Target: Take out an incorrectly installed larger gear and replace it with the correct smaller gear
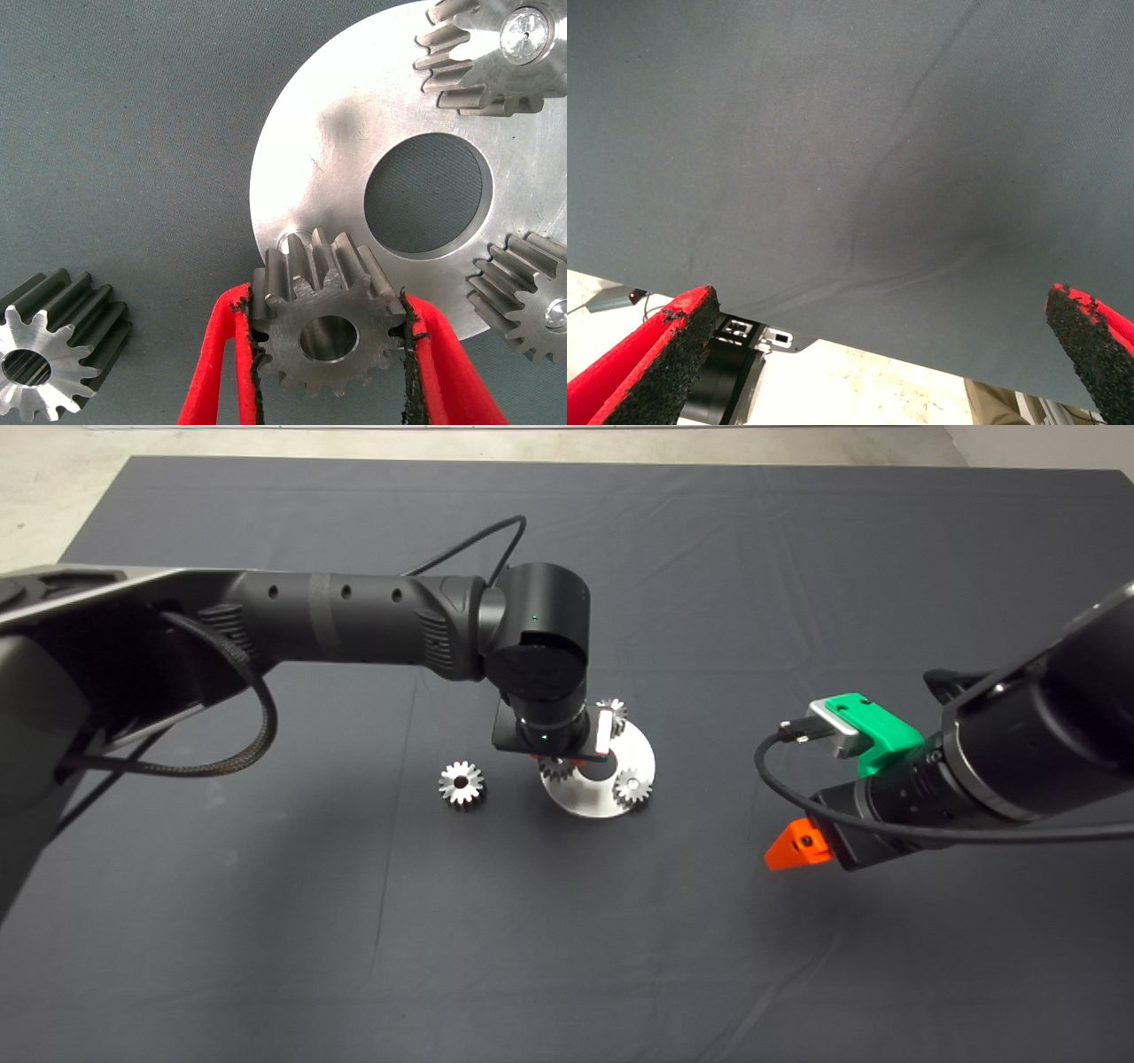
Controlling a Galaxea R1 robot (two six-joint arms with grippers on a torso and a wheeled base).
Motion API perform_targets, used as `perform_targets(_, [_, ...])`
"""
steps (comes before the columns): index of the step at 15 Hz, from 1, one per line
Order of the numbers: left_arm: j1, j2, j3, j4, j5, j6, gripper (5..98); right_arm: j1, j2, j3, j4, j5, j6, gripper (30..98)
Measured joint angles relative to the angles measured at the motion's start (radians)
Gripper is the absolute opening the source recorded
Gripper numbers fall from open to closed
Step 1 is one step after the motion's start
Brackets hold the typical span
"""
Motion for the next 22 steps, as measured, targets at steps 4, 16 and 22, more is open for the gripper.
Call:
perform_targets(4, [0.000,0.000,0.000,0.000,0.000,0.000,25.5,0.000,0.000,0.000,0.000,0.000,0.000,97.7])
perform_targets(16, [0.009,-0.006,0.028,0.004,0.006,-0.001,26.1,0.000,0.000,0.000,0.000,0.000,0.000,97.7])
perform_targets(22, [0.014,-0.009,0.054,-0.053,0.015,-0.010,26.4,0.000,0.000,0.000,0.000,0.000,0.000,97.7])
